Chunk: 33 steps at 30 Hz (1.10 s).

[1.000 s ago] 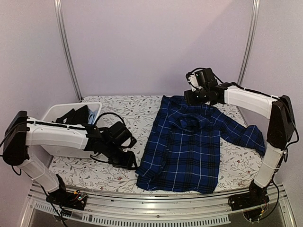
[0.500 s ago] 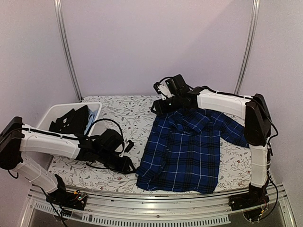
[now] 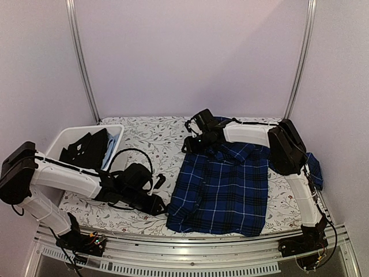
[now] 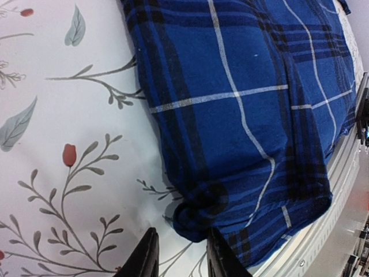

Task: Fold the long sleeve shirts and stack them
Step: Smooth out the 1/3-folded shirt at the center of the board.

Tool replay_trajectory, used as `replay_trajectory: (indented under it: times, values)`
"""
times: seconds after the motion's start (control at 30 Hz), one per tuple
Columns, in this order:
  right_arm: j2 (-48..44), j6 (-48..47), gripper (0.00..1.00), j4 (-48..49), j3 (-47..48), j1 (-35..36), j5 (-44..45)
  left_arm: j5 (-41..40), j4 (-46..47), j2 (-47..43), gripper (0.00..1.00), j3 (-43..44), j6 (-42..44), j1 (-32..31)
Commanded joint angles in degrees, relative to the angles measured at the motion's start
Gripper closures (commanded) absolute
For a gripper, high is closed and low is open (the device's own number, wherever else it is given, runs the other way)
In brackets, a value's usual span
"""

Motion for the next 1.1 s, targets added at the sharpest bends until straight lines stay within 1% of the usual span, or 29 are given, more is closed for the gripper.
replay_trajectory:
  times: [0.0, 0.07, 0.2, 0.33, 0.43, 0.73, 0.97, 1.07]
  values:
    - [2.5, 2.6, 0.6, 1.1, 1.6, -1.5, -2.1, -0.8, 4.1, 2.3, 0.72, -0.5, 1.7, -0.6]
    - [3.2, 3.0, 0.61, 1.1, 1.6, -2.0, -2.5, -0.5, 5.6, 3.3, 0.73, 0.1, 1.7, -0.7]
    - [4.1, 3.6, 0.61, 1.4, 1.7, -2.6, -2.7, -0.3, 6.3, 3.4, 0.83, 0.6, 1.5, -0.9]
    - [5.4, 4.4, 0.61, 1.5, 2.4, -3.4, -3.4, 0.5, 5.2, 2.6, 0.95, 1.2, 1.4, -1.3]
    - [6.8, 5.3, 0.61, 1.5, 3.3, -4.1, -3.8, 1.6, 2.6, 1.5, 1.0, 1.5, 0.8, -1.8]
    - [11.8, 9.6, 0.62, 1.2, 7.0, -6.7, -6.1, 6.5, -3.2, -3.8, 1.0, 2.4, -1.7, -2.6]
    - [15.0, 12.0, 0.62, 0.6, 10.0, -8.5, -6.9, 12.9, -6.0, -5.8, 1.0, 2.1, -5.3, -3.3]
    - [15.7, 12.6, 0.63, 0.5, 10.7, -9.0, -7.1, 13.7, -7.5, -6.6, 1.0, 1.8, -7.0, -3.4]
